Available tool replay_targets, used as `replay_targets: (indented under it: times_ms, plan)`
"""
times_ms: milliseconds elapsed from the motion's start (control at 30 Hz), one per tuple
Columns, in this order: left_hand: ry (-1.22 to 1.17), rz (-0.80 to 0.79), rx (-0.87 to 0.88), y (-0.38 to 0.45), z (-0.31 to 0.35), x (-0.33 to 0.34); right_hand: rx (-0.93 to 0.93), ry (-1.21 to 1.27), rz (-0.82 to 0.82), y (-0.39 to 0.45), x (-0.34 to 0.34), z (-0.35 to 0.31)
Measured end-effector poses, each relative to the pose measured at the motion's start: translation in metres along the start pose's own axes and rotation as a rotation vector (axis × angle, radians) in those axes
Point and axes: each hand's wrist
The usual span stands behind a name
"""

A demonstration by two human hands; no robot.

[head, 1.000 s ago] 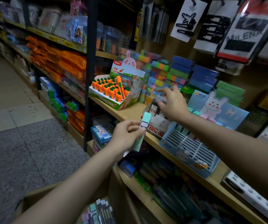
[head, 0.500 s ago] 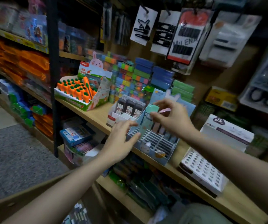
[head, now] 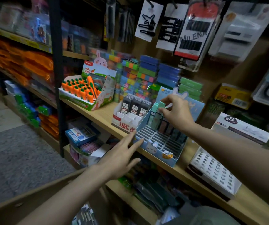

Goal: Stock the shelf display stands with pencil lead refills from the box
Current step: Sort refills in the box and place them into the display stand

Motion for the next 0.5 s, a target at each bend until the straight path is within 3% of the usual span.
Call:
replay_targets:
  times_ms: [233, 500]
  plan:
    - [-0.127, 0.056, -0.033, 0.004, 0.004, -0.003, -0.004, -0.042, -0.001, 0.005, 0.024, 0.003]
    - [-0.112, 0.116, -0.025, 0.006, 0.001, -0.005, 0.05, -0.078, 0.08, 0.001, 0.043, 0.009]
Point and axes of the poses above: each hand's wrist, its own y-axis towards the middle knuckle, its own x-axis out of the palm, z = x × y, and after that the axes turned 2 degrees about y, right-handed
